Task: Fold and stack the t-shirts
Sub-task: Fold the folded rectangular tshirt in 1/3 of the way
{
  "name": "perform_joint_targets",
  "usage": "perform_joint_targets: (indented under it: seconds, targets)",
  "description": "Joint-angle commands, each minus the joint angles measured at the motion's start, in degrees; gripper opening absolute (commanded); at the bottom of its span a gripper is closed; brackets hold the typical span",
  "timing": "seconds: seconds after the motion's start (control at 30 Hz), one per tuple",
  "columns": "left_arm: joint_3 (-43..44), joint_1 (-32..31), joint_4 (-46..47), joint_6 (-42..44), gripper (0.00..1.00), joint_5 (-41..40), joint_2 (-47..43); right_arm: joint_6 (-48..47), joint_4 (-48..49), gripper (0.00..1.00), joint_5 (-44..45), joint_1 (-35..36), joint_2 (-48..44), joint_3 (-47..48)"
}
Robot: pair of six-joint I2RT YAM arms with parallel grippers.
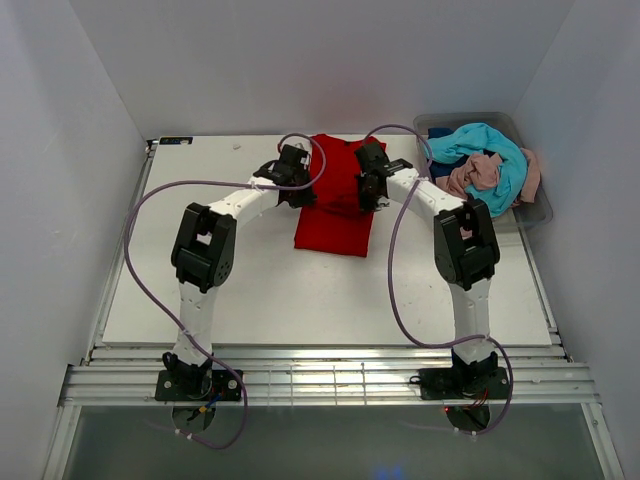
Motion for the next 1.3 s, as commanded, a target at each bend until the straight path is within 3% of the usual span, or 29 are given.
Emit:
perform_joint_targets:
  seconds: [0.0, 0.53, 0.57, 0.6, 0.63, 0.67, 0.7, 0.73, 0.87, 0.97, 1.03, 1.07, 1.1, 1.13, 1.17, 1.27]
  targets:
    - [3.85, 1.65, -0.27, 1.58, 0.0, -0.16, -0.14, -2.09, -1.66, 0.08, -0.46, -1.29, 1.94, 5.48]
    - [12.55, 2.79, -0.36, 4.22, 0.0, 1.07, 6.63, -2.8, -2.02, 0.08, -1.61, -3.31, 7.65, 11.9]
    - [13.08, 2.97, -0.36, 4.74, 0.06, 0.81, 7.33, -2.71, -1.93, 0.08, -1.43, -3.4, 8.09, 12.34]
    - [13.35, 3.05, -0.44, 4.75, 0.2, -1.63, 7.51, -2.54, -1.75, 0.13, -1.08, -3.49, 8.7, 13.3]
    - [13.96, 3.14, -0.53, 4.75, 0.36, -2.79, 7.6, -2.45, -1.23, 0.25, -0.55, -3.66, 8.88, 13.57]
    - [14.31, 3.23, -0.53, 4.83, 0.69, -4.11, 7.34, -2.53, -0.27, 0.3, 0.06, -3.75, 8.97, 14.19]
    - [14.67, 3.32, -0.71, 4.83, 0.76, -5.6, 6.82, -2.62, 0.0, 0.33, 0.76, -3.84, 8.8, 14.98]
    - [15.1, 3.32, -0.71, 5.01, 0.8, -8.05, 6.12, -2.88, 0.09, 0.38, 1.64, -4.1, 8.62, 17.07]
    - [15.72, 3.15, -0.09, 5.27, 0.92, -10.18, 0.76, -5.43, 2.01, 0.43, 2.18, -4.19, 5.12, 19.82]
    - [12.67, 2.53, 0.52, 4.14, 0.92, -9.23, -4.51, -6.05, 3.78, 0.48, 0.34, -4.19, 0.11, 16.24]
    - [8.71, 2.0, 3.4, 2.99, 0.87, -6.77, -8.63, -5.35, 5.71, 0.53, -3.07, -4.02, -3.5, 13.24]
    - [6.78, 1.13, 4.12, 2.47, 0.81, -5.19, -9.7, -5.09, 6.15, 0.48, -4.4, -4.02, -4.29, 10.53]
    - [2.76, 0.77, 4.74, 1.94, 0.69, -4.39, -10.67, -4.82, 6.33, 0.4, -5.72, -3.93, -5.17, 9.46]
    - [0.8, 0.34, 6.05, 0.63, 0.22, -3.51, -11.72, -4.38, 6.16, 0.13, -8.34, -3.93, -5.26, 8.58]
    - [-1.05, -0.28, 6.58, -0.25, 0.02, -2.55, -11.99, -3.51, 5.72, 0.08, -9.33, -3.93, -5.18, 7.87]
    - [-7.29, -1.59, 8.78, -3.68, 0.0, 3.16, -11.3, -2.54, 5.8, 0.08, -15.04, -3.4, -4.56, 4.71]
